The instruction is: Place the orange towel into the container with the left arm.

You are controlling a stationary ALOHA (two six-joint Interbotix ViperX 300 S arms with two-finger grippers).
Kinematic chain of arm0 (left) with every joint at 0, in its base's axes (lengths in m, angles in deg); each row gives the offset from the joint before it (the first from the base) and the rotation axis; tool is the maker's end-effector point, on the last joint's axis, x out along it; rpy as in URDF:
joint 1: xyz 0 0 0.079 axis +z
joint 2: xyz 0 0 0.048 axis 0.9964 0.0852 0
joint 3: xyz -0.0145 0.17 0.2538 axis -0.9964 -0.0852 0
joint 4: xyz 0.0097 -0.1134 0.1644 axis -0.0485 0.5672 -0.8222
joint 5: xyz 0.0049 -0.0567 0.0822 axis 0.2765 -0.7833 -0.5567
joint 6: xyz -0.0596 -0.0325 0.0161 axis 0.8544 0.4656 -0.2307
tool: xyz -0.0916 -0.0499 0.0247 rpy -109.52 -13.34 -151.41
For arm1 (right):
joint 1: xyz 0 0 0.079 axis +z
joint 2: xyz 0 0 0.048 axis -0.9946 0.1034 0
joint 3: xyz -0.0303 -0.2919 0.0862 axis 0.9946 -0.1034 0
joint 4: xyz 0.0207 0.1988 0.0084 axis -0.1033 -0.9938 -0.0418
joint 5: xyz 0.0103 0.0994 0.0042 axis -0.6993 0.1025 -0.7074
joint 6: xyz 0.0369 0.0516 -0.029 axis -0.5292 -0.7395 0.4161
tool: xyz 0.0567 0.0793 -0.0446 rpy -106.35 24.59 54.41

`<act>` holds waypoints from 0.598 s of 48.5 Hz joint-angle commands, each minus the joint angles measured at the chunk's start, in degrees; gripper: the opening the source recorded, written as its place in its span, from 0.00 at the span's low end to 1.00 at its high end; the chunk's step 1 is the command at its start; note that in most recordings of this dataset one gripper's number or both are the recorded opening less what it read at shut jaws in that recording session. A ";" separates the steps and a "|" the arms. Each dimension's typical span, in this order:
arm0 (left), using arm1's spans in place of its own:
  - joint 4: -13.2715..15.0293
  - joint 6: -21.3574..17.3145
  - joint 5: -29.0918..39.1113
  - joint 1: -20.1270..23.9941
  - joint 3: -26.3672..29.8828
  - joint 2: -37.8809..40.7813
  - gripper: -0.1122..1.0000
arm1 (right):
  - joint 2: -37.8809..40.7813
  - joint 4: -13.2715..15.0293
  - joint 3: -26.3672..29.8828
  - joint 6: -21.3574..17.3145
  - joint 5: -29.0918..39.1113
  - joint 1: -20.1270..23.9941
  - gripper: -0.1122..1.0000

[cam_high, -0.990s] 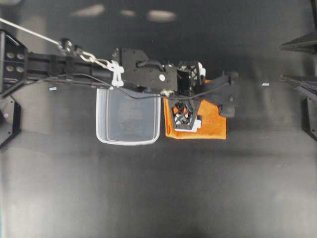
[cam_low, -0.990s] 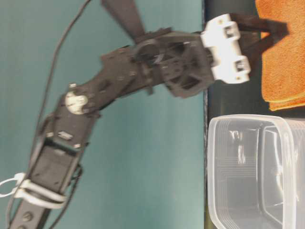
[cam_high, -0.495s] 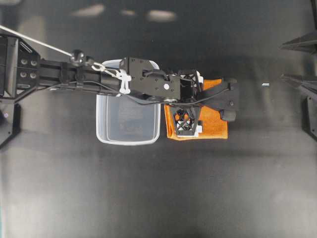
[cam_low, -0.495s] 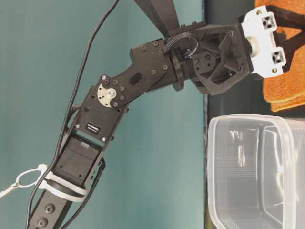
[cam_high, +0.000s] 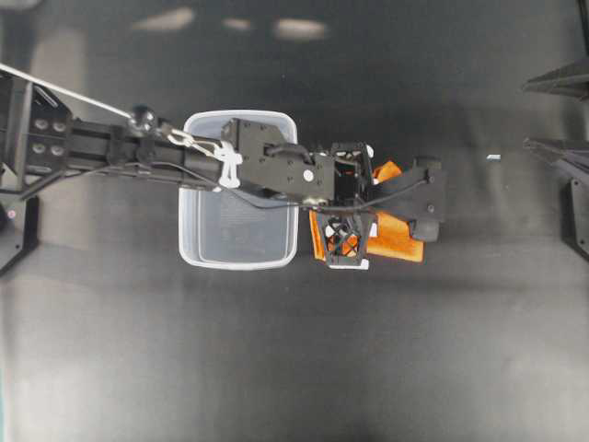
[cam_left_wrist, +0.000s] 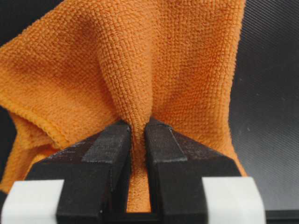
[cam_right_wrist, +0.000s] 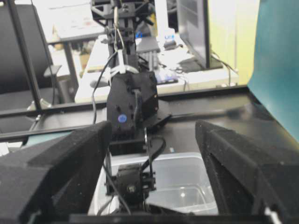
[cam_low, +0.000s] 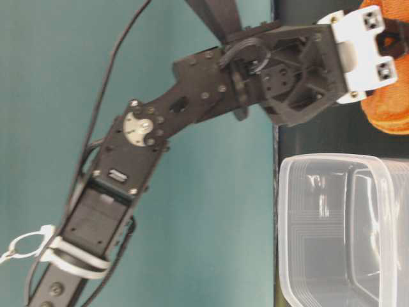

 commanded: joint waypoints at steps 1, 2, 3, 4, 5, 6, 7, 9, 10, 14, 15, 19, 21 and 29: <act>-0.18 0.00 -0.18 -0.09 0.70 -4.66 0.16 | 0.00 0.00 0.44 -0.09 -0.26 -0.09 0.74; -0.18 0.09 -0.18 0.00 0.70 -5.54 0.16 | -0.09 0.00 0.44 -0.09 -0.26 -0.09 0.74; -0.18 0.00 0.00 0.09 0.70 -7.03 0.16 | -0.35 0.00 0.44 -0.09 -0.26 -0.09 0.74; -0.18 0.09 0.18 0.09 0.70 -8.00 0.16 | -0.35 0.00 0.44 -0.09 -0.26 -0.09 0.74; -0.18 0.09 0.44 0.09 0.70 -9.05 0.16 | -0.44 0.00 0.44 -0.09 -0.26 -0.09 0.74; -0.18 0.09 1.05 0.09 0.53 -10.72 0.16 | -0.62 0.00 0.44 -0.09 -0.26 -0.09 0.74; -0.18 0.09 1.58 0.09 0.35 -11.78 0.16 | -0.79 0.00 0.44 -0.09 -0.26 -0.09 0.74; -0.18 0.09 3.16 0.09 0.00 -14.15 0.16 | -0.97 0.00 0.44 -0.09 -0.26 -0.09 0.74; -0.18 0.09 4.04 0.09 -0.18 -15.29 0.16 | -1.14 0.00 0.44 -0.09 -0.26 -0.09 0.74; -0.18 0.09 8.26 0.18 -1.41 -20.92 0.16 | -1.58 0.00 0.53 0.00 -0.18 -0.09 0.74; -0.18 0.09 9.32 0.18 -1.85 -22.15 0.16 | -1.76 0.00 0.44 -0.09 -0.09 -0.09 0.74; -0.18 0.09 13.27 0.70 -4.22 -26.63 0.16 | -1.93 0.00 0.44 -0.09 -0.09 -0.09 0.74; -0.18 0.09 14.85 0.97 -5.89 -28.65 0.16 | -1.93 0.00 0.44 0.00 -0.09 -0.09 0.74; -0.18 0.09 15.91 2.46 -16.26 -36.47 0.16 | -1.93 0.00 0.35 -0.09 -0.09 -0.09 0.74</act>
